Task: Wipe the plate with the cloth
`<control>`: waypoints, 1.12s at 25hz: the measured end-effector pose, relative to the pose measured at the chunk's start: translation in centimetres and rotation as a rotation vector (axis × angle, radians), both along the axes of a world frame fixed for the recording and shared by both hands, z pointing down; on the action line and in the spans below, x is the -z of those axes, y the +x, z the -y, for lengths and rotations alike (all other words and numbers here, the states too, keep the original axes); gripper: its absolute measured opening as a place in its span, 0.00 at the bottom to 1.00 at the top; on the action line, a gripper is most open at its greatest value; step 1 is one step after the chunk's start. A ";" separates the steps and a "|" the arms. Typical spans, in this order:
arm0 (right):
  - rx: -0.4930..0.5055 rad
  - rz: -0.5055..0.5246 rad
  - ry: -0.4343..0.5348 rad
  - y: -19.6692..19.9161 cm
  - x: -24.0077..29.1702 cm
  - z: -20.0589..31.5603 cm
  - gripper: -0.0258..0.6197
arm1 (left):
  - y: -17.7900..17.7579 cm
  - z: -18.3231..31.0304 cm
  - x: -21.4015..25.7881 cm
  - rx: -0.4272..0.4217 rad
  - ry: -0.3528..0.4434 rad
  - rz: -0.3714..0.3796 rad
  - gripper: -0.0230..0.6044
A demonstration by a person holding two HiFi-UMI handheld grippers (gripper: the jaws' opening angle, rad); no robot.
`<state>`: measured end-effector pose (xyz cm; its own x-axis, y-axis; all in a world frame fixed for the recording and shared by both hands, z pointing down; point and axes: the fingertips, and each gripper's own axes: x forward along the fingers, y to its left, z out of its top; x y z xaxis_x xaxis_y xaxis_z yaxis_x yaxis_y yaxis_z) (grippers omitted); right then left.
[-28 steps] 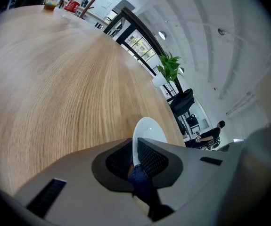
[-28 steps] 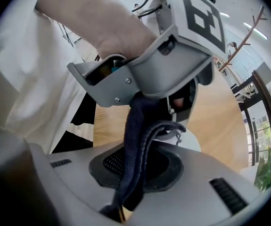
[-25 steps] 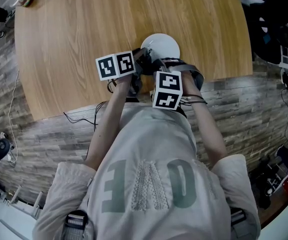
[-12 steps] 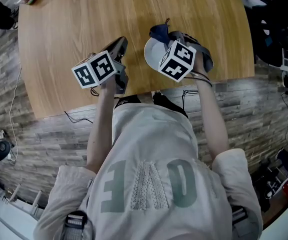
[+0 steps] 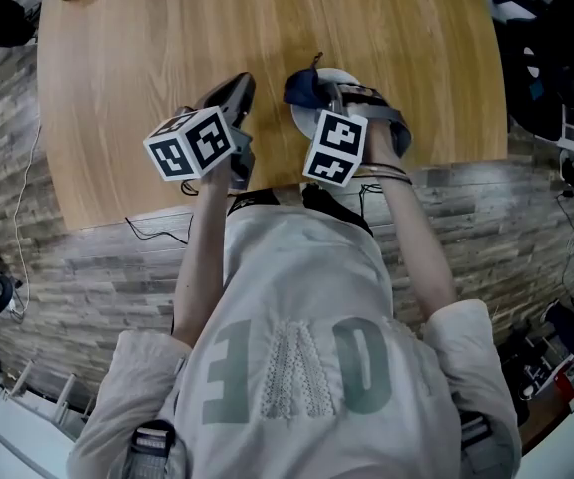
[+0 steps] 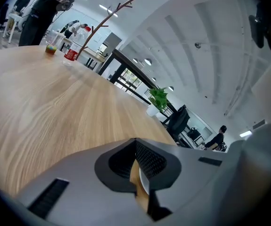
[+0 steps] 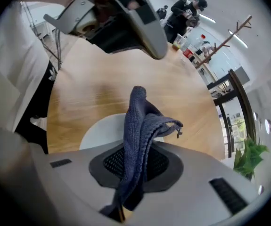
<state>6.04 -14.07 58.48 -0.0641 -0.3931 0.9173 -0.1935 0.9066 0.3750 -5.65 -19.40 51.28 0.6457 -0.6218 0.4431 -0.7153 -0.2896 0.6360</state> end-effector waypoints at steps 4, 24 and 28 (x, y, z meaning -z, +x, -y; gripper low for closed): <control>0.123 -0.009 -0.038 -2.2 0.1 -3.3 0.13 | 0.5 0.1 0.1 -0.009 0.008 -0.004 0.05; -0.053 0.299 0.299 -2.3 13.8 2.8 0.13 | 4.2 2.9 14.4 -0.117 0.415 0.059 0.05; -0.190 0.493 0.472 0.9 21.6 3.8 0.13 | 6.2 2.6 22.1 -0.141 0.637 0.132 0.05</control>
